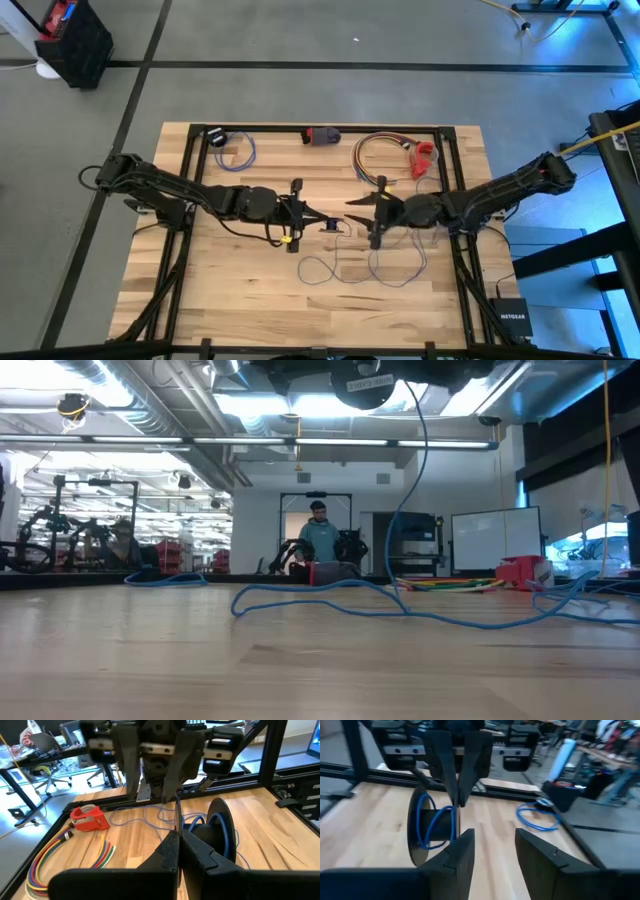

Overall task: Coil cords
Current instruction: Coil the blue wire on the black spool

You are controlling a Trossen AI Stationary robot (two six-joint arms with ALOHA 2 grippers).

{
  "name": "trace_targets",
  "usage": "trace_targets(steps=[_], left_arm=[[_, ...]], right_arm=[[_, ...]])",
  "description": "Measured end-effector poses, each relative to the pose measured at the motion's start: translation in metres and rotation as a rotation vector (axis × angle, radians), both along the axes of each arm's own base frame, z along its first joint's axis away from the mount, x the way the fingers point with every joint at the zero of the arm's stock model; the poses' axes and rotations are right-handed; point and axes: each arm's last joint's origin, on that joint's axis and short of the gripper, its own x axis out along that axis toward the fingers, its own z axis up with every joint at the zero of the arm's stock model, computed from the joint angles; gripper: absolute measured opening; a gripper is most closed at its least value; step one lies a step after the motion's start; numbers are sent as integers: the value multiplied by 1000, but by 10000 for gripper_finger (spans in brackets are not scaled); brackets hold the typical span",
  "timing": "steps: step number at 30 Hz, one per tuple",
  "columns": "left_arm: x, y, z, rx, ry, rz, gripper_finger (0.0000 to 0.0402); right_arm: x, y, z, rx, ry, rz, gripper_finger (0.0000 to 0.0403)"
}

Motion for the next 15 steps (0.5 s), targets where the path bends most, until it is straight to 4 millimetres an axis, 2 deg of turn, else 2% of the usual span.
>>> trace_targets(steps=[4, 15], left_arm=[[0, 0, 0, 1, 0, -2, 0], [0, 0, -1, 3, 7, -3, 0]], right_arm=[[2, -3, 0, 43, -1, 73, 147], [12, -1, -7, 39, -7, 64, 147]])
